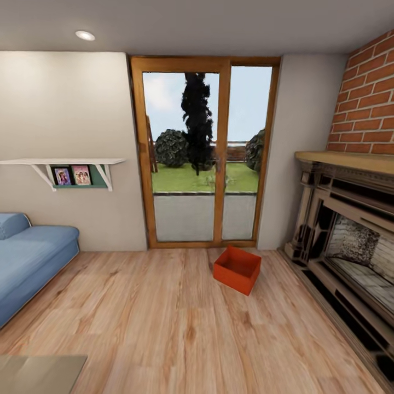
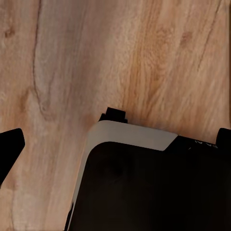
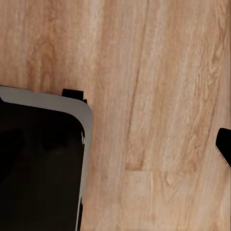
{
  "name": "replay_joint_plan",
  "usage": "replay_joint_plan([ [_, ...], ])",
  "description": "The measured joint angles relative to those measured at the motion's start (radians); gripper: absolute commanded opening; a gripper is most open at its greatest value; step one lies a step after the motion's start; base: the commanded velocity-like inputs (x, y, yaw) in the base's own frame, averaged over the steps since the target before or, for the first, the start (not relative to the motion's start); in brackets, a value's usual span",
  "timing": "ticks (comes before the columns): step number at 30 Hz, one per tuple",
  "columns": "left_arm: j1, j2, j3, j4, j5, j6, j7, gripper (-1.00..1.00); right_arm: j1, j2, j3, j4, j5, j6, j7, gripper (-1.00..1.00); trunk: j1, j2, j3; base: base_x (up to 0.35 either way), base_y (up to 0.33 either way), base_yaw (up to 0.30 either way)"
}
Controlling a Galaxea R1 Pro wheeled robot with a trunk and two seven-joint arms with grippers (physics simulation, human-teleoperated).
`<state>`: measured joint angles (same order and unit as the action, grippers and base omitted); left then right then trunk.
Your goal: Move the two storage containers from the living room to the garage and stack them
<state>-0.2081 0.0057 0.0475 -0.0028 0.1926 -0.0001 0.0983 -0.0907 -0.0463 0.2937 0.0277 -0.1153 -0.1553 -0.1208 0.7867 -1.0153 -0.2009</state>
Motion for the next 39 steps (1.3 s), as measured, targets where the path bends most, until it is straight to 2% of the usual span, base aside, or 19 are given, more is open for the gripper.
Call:
replay_joint_plan([
  [7,0.0,0.0,0.0,0.0,0.0,0.0,0.0,1.0,0.0,0.001,0.001,0.0,0.004,0.004,0.003,1.0,0.0,0.0,0.0,0.323,0.0,-0.083],
  [29,0.0,0.006,0.0,0.0,0.0,-0.001,0.0,1.0,0.0,0.003,0.004,0.0,0.01,0.004,0.009,1.0,0.0,0.0,0.0,0.323,0.032,-0.279],
  [39,0.0,0.005,0.0,0.0,0.0,-0.001,0.0,1.0,0.0,0.0,0.006,0.0,0.012,0.005,0.01,1.0,0.0,0.0,0.0,0.323,0.127,-0.047],
])
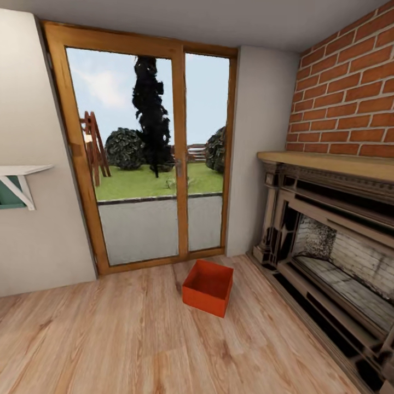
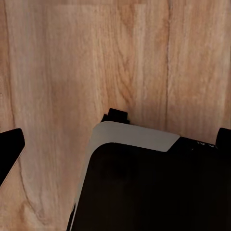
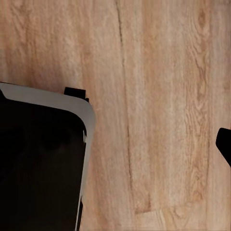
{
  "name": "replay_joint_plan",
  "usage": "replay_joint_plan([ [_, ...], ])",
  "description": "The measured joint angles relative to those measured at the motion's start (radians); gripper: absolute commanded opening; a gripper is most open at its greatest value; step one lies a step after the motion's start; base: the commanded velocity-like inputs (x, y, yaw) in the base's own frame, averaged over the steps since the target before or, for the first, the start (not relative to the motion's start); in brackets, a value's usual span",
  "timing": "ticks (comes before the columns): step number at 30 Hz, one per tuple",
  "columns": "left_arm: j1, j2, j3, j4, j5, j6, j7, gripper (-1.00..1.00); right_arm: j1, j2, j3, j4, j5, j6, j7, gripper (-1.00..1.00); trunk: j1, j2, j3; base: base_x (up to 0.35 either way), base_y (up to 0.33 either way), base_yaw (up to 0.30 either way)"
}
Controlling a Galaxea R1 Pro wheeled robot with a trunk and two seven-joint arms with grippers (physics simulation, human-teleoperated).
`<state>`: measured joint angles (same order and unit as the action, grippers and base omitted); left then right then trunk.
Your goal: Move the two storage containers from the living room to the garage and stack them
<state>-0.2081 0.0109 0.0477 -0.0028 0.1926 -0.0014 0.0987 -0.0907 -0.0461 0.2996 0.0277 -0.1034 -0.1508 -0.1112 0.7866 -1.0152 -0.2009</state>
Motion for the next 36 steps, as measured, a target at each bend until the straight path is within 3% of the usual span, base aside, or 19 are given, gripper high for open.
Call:
replay_joint_plan([
  [16,0.0,0.0,0.0,0.0,0.0,0.0,0.0,1.0,0.0,0.001,0.0,0.0,0.0,-0.004,-0.006,1.0,0.0,0.0,0.0,0.323,0.161,-0.012],
  [36,0.0,0.0,0.0,0.0,0.0,0.0,0.0,1.0,0.0,0.003,0.0,0.0,0.0,-0.003,-0.006,1.0,0.0,0.0,0.0,0.322,0.173,-0.231],
])
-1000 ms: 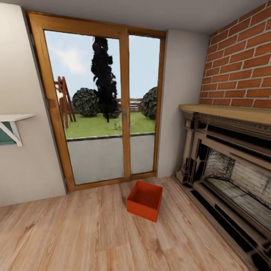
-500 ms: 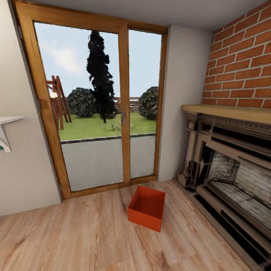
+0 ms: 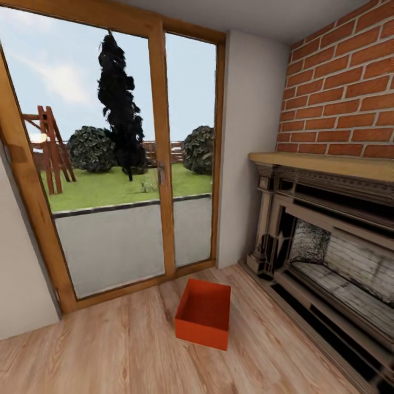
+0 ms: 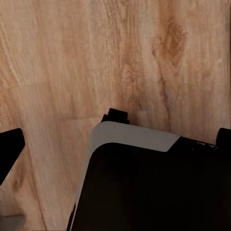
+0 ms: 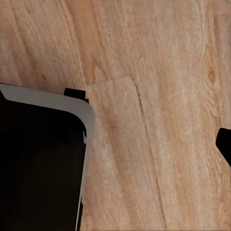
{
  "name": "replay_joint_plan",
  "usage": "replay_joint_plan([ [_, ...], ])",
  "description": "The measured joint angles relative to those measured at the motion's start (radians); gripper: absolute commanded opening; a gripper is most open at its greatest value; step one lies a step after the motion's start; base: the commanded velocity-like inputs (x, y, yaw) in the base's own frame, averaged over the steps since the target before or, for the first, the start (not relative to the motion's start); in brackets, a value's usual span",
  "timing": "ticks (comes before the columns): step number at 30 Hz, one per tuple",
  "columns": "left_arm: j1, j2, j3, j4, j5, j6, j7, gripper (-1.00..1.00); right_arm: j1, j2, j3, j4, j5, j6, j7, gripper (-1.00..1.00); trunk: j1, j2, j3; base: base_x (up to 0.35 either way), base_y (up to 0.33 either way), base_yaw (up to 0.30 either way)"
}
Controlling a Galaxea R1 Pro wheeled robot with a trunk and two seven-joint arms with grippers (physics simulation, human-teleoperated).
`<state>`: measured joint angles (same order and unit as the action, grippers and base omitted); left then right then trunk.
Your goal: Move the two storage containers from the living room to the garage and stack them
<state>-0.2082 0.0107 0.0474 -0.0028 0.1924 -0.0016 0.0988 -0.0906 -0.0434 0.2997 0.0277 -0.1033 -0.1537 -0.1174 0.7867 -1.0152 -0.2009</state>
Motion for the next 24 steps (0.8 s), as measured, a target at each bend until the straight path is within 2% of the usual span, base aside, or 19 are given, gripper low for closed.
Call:
replay_joint_plan([
  [5,0.0,0.0,0.0,0.0,0.0,0.0,0.0,1.0,0.0,0.0,0.0,0.0,0.0,0.0,0.0,1.0,0.0,0.0,0.0,0.322,0.174,-0.177],
  [12,0.0,0.0,0.0,0.0,0.0,-0.001,0.0,1.0,0.0,-0.002,0.0,0.0,0.0,0.0,0.0,1.0,0.0,0.0,0.0,0.322,0.157,-0.028],
  [24,0.0,0.0,-0.001,0.0,0.0,-0.005,0.0,1.0,0.0,-0.002,0.0,0.0,0.0,-0.001,-0.001,1.0,0.0,0.0,0.0,0.322,0.02,-0.001],
])
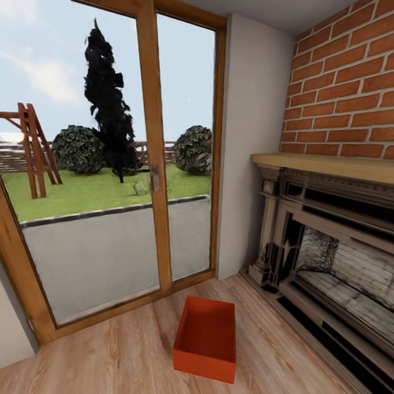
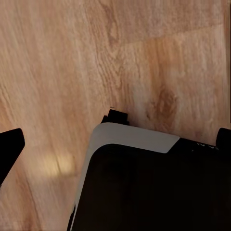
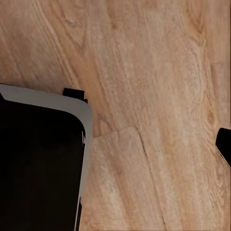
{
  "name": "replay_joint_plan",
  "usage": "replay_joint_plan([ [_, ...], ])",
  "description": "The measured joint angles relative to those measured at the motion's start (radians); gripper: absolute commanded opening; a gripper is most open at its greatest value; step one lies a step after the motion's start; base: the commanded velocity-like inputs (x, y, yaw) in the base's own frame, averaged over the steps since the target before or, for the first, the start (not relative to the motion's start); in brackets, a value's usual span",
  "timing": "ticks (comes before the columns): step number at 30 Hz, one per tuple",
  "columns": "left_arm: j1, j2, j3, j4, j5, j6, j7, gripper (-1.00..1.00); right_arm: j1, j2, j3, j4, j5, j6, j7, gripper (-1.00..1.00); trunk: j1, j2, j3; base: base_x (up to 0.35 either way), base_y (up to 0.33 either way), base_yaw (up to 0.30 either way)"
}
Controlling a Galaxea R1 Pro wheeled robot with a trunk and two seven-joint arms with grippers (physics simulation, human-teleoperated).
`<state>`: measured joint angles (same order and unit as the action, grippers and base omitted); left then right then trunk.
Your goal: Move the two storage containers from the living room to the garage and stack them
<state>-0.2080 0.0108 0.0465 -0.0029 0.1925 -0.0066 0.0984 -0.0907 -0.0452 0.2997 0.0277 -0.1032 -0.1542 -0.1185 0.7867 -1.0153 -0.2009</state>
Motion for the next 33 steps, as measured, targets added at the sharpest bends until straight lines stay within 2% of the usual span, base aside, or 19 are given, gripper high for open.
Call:
replay_joint_plan([
  [6,0.0,0.0,0.0,0.0,0.0,-0.004,0.0,1.0,0.0,0.001,0.0,0.0,-0.001,0.002,0.001,1.0,0.0,0.0,0.0,0.322,0.0,-0.031],
  [19,0.0,0.0,0.0,0.0,-0.002,-0.008,0.0,1.0,0.0,0.003,0.0,0.0,-0.001,0.004,-0.001,1.0,0.0,0.0,0.0,0.26,0.0,-0.187],
  [33,0.0,-0.001,-0.001,0.0,-0.003,-0.009,0.0,1.0,0.0,0.0,0.0,0.0,0.0,0.002,-0.001,1.0,0.0,0.0,0.0,0.085,0.0,-0.005],
])
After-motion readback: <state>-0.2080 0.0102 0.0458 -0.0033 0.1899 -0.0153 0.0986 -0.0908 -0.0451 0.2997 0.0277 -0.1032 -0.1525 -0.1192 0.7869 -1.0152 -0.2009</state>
